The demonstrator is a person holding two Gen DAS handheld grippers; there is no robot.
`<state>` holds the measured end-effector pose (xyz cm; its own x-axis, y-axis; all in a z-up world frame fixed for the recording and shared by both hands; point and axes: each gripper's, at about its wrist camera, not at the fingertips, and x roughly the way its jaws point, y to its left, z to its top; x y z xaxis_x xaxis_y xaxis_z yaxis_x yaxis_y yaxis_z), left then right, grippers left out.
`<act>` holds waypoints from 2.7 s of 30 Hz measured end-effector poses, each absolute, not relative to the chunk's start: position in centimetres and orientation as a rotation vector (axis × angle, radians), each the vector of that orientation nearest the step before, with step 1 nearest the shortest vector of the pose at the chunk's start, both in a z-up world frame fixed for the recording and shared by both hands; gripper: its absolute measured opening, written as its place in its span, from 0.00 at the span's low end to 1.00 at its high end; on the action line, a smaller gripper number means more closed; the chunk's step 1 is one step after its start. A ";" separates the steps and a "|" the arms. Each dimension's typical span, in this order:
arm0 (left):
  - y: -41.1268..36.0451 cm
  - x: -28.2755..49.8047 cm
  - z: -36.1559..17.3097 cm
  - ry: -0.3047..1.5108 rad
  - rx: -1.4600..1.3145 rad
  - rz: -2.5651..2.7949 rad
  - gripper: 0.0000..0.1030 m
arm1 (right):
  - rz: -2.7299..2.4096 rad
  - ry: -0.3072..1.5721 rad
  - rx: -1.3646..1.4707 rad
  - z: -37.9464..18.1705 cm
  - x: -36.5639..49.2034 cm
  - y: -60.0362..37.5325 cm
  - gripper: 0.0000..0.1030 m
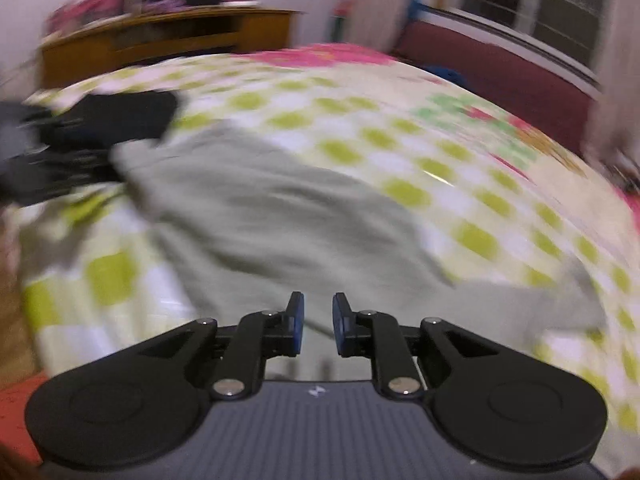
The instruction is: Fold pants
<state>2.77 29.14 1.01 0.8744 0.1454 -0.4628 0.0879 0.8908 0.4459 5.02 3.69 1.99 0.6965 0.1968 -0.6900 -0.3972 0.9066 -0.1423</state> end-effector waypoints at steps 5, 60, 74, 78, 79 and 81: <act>23.3 3.0 2.3 0.461 0.408 -0.151 0.46 | 0.005 0.807 -0.058 1.0 11.1 -6.1 0.23; -3.4 0.9 -3.1 0.597 0.623 -0.617 0.53 | -0.417 0.601 0.887 -3.5 -7.8 -34.2 0.18; -3.2 0.9 -3.3 0.599 0.588 -0.610 0.53 | -0.465 0.527 1.074 -4.6 -7.2 -34.9 0.39; -3.2 1.1 -3.4 0.599 0.576 -0.613 0.54 | -0.469 0.511 1.074 -5.0 -5.7 -34.9 0.41; -3.2 1.1 -3.4 0.601 0.573 -0.611 0.54 | -0.469 0.517 1.061 -5.2 -5.2 -34.8 0.33; -3.4 1.2 -3.2 0.609 0.578 -0.607 0.54 | -0.438 0.542 1.085 -5.8 -4.3 -35.0 0.06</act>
